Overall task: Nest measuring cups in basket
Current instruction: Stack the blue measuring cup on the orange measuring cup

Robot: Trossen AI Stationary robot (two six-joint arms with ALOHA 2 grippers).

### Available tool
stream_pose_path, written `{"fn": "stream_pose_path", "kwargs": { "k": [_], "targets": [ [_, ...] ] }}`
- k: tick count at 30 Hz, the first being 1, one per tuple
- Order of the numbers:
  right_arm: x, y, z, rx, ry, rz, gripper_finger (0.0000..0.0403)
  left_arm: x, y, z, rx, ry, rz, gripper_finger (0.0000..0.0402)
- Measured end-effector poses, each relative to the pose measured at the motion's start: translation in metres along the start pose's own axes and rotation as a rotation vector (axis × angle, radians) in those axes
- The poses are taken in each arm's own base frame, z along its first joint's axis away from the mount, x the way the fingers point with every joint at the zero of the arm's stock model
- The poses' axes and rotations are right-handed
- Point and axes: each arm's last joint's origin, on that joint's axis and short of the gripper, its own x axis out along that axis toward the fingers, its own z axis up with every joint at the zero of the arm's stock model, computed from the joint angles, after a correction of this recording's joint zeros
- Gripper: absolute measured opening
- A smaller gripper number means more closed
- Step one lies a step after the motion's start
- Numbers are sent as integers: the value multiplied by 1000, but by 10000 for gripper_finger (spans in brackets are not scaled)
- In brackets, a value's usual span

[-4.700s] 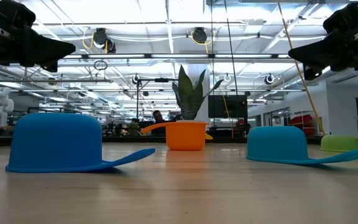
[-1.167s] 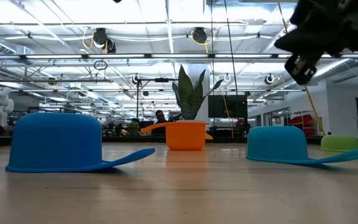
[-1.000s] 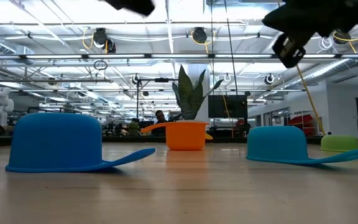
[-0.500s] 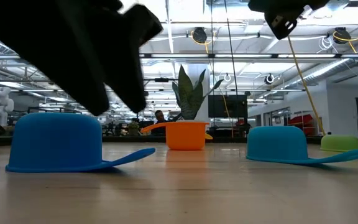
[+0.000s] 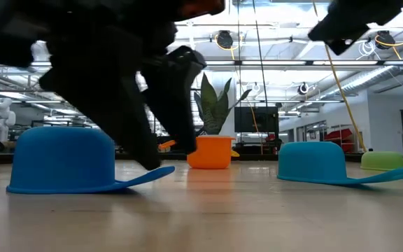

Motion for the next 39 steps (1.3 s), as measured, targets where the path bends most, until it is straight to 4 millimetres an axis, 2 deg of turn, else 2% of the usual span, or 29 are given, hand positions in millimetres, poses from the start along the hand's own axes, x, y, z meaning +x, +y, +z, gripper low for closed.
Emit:
{"fn": "stream_pose_path", "kwargs": {
  "k": [10,15,26,31,36,39],
  "targets": [
    [-9,9,-2,4,-26,19,0,24,2,-7,-26,67,4,273],
    [-9,9,-2,-8,-48,-14,0,25,2,-9,-52,80,3,266],
    [-8,9,1,-1,-82,-39,0,27,1,-11,-91,98,-14,128],
    [-8,10,4,-21,-119,-41,0,23,0,-10,-93,90,-14,128],
    [-8,10,4,-30,-118,-41,0,15,-2,-8,-70,75,-5,145],
    [-8,10,5,-33,-122,-42,0,8,-1,-8,-54,70,-5,137]
  ]
}}
